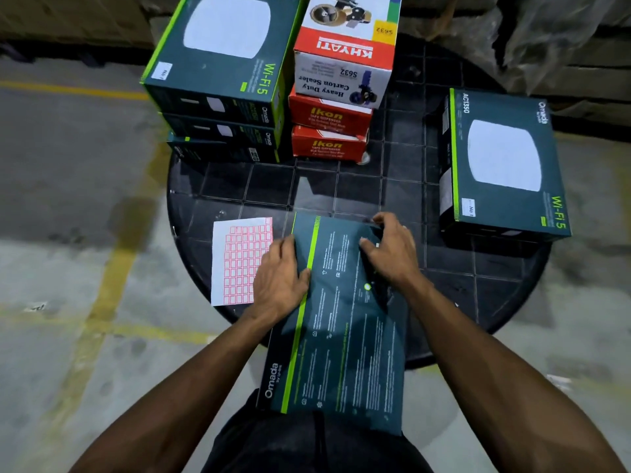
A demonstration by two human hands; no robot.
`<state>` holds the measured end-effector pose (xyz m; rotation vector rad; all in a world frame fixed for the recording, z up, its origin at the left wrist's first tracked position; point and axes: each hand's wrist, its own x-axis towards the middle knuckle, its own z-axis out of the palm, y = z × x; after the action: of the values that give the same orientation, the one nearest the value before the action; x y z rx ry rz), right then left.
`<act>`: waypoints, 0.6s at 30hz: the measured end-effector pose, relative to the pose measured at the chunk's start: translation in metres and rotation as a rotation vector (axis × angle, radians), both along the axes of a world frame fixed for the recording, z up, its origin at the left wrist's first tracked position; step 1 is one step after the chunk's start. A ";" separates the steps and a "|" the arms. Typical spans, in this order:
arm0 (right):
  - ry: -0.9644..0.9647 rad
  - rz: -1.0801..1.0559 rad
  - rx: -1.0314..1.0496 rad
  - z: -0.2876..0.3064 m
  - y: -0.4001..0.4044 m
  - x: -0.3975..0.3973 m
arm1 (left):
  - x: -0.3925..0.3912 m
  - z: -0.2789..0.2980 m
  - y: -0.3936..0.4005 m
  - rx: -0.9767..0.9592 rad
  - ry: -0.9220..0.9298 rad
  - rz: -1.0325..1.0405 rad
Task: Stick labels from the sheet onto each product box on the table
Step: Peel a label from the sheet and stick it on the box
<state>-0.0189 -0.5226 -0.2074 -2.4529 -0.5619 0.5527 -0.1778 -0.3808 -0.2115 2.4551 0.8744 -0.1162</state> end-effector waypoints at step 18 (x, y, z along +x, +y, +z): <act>0.096 0.225 -0.086 0.002 0.031 0.051 | 0.079 -0.031 0.016 0.292 -0.056 -0.491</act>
<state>0.0324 -0.4913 -0.2056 -2.4430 -0.7950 0.7952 -0.0983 -0.3648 -0.2421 2.8866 0.2609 -0.0980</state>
